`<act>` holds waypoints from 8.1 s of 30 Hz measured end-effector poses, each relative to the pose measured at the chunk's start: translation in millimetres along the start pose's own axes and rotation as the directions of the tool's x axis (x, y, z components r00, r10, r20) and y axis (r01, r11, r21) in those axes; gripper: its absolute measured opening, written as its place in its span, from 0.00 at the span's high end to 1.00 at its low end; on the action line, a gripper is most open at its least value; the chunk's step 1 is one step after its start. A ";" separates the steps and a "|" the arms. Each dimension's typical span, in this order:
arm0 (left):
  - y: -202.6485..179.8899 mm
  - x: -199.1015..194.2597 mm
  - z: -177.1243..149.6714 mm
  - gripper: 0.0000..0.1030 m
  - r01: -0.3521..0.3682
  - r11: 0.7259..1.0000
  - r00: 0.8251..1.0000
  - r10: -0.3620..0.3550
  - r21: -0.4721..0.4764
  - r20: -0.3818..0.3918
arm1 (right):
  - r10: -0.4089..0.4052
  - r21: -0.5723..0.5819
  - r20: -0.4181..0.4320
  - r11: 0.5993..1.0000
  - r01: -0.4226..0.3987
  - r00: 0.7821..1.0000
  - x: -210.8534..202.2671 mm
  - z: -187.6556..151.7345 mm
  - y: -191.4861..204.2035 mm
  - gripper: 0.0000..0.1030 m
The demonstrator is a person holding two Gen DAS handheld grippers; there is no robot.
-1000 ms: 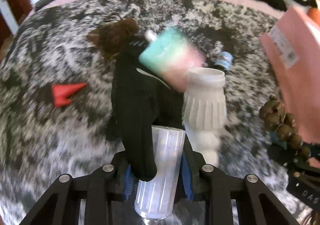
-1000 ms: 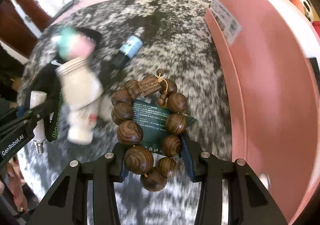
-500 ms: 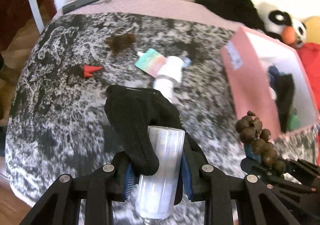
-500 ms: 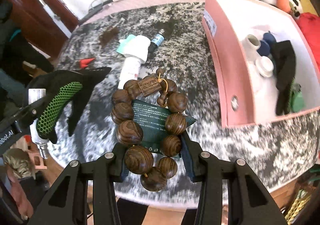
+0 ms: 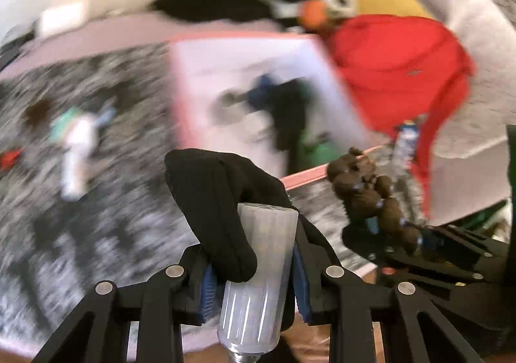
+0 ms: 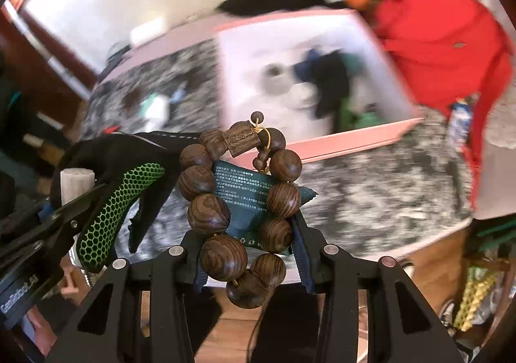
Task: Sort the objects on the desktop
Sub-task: 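Carry the bracelet, tube and glove into the pink box and open both tools, then grasp the white pill bottle with the right tool while the left tool grasps the white ribbed cup, then carry the white bottle and ribbed cup into the pink box and open both tools, then grasp the small blue bottle with the right tool while the left tool grasps the pastel pouch, then carry the blue bottle and pastel pouch into the pink box and open both tools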
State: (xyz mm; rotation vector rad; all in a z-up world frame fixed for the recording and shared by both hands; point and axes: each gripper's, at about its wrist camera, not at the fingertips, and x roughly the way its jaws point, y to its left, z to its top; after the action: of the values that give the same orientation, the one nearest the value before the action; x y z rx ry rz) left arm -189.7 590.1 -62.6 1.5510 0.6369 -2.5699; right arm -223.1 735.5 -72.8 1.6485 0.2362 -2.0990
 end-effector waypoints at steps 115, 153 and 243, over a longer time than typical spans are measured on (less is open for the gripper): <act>182.0 54.7 -1.2 0.57 -0.270 0.954 0.957 0.251 -0.128 -0.146 | 0.207 -0.035 -0.063 0.977 -0.209 0.976 130.6 -10.4 80.7 0.56; 167.6 90.0 77.9 0.20 -0.277 0.943 0.961 0.276 -0.185 -0.033 | 0.111 -0.084 0.101 0.991 -0.103 0.989 112.3 118.9 9.8 0.18; 6.4 86.5 101.6 0.24 -0.023 0.999 0.999 0.021 0.025 0.050 | 0.022 -0.006 0.049 1.000 -0.022 0.999 34.3 80.9 -41.5 0.74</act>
State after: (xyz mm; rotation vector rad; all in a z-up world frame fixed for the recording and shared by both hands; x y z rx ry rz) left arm -314.4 558.1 -98.1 1.4872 0.5814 -2.6016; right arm -318.7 730.7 -89.7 1.5866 0.2069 -2.1181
